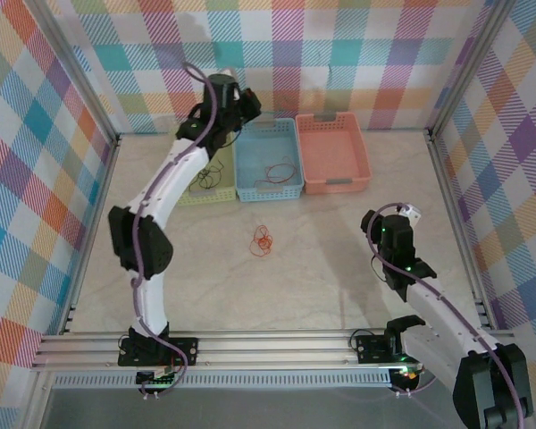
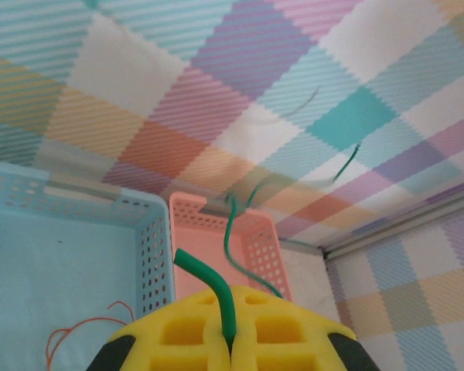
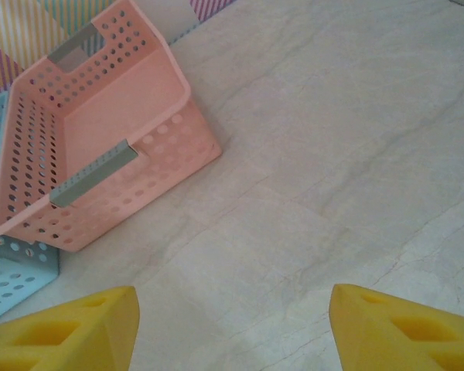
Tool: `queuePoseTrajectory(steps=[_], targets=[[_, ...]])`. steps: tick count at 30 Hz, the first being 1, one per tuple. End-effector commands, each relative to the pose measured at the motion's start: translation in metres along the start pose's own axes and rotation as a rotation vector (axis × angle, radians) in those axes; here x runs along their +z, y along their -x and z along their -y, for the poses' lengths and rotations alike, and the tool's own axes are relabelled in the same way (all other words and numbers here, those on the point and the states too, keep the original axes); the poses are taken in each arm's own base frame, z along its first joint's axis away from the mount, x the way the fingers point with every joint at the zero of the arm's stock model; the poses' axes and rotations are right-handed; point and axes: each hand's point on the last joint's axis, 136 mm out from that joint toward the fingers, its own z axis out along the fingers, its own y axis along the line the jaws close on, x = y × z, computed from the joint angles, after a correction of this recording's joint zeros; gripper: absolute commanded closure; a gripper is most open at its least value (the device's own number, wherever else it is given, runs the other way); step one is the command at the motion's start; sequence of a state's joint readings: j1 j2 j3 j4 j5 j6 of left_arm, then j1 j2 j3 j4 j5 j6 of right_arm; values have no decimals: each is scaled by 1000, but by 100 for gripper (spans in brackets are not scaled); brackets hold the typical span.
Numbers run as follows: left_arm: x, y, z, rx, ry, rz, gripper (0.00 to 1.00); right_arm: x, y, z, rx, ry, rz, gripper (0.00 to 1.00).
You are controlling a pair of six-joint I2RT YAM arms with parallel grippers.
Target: Untangle the cables
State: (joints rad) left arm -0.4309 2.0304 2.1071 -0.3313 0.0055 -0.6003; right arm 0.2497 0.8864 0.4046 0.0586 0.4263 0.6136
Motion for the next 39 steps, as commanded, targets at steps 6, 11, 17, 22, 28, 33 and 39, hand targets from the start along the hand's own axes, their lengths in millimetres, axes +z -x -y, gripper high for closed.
queuePoseTrajectory(steps=[6,11,17,22,28,33,39], targets=[[79,-58,-7,55,20,-106,100,2,2,-3,2,7,3,34],[114,-92,-6,82,13,-135,100,4,1,-3,-3,5,0,35],[141,-138,-5,175,15,-162,100,6,-2,-5,-4,15,-16,35],[150,-175,21,260,-53,-179,95,7,-4,-6,-6,19,-25,35],[141,-192,35,325,-84,-230,36,7,-4,-8,-9,27,-30,35],[110,-184,49,374,-102,-309,23,9,-6,-10,-9,35,-41,35],[55,-157,76,470,-144,-344,12,12,-9,-11,-13,34,-51,35]])
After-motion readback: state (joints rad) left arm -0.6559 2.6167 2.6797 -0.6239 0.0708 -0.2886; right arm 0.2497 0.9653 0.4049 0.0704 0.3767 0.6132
